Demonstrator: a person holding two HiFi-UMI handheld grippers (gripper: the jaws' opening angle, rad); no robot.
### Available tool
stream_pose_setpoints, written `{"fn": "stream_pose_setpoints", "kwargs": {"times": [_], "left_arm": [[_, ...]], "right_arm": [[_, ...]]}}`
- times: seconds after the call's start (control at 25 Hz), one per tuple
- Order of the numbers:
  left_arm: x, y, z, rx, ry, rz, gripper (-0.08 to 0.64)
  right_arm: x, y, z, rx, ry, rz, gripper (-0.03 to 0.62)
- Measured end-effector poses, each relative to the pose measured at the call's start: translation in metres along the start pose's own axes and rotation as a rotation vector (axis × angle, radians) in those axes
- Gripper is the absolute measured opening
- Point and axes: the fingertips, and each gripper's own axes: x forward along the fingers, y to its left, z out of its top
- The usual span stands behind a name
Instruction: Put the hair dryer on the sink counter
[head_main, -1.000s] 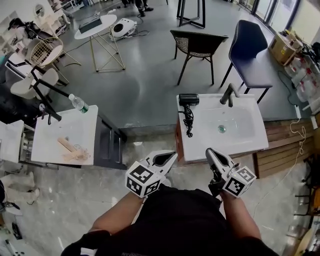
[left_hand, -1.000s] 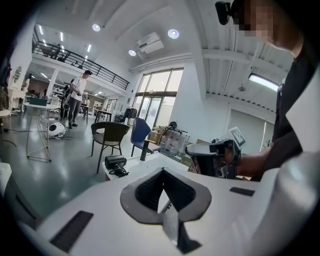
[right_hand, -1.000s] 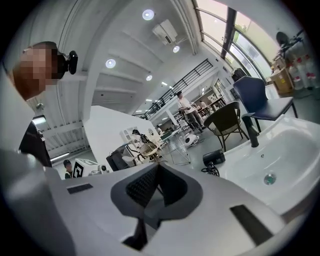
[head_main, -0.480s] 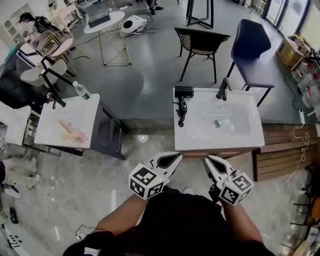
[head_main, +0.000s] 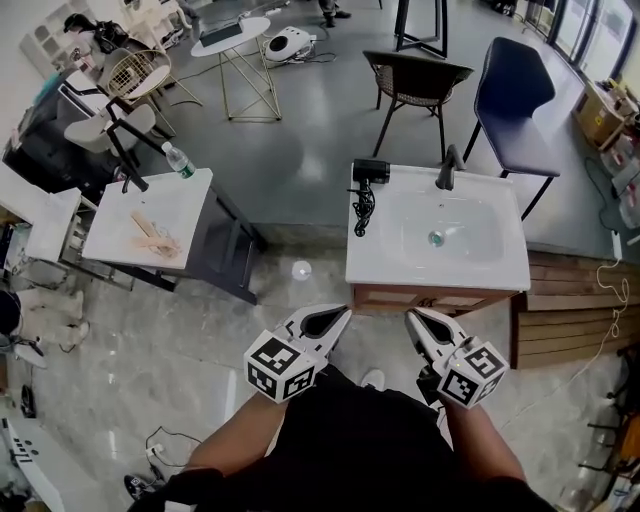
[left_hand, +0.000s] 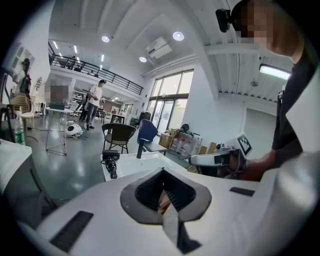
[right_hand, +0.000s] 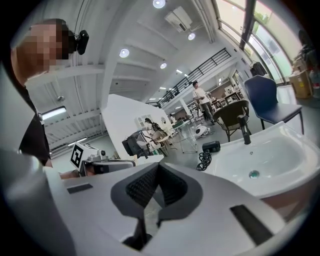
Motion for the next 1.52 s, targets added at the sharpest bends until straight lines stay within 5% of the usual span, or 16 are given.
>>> {"fn": "stream_pose_setpoints", "kwargs": {"times": [0.4,1.52], "left_arm": [[0.0,0.011,-0.002,0.041,0.084,-0.032,0.0],[-0.015,0.054,0.005,0.068,0.104,-0.147,0.0]], "right_arm": [[0.01,0.005,-0.002,0.0,-0.02,-0.038,0.003],[0.061,0.023,-0.003,-0.019,-0.032,-0.141,0.003]]}}
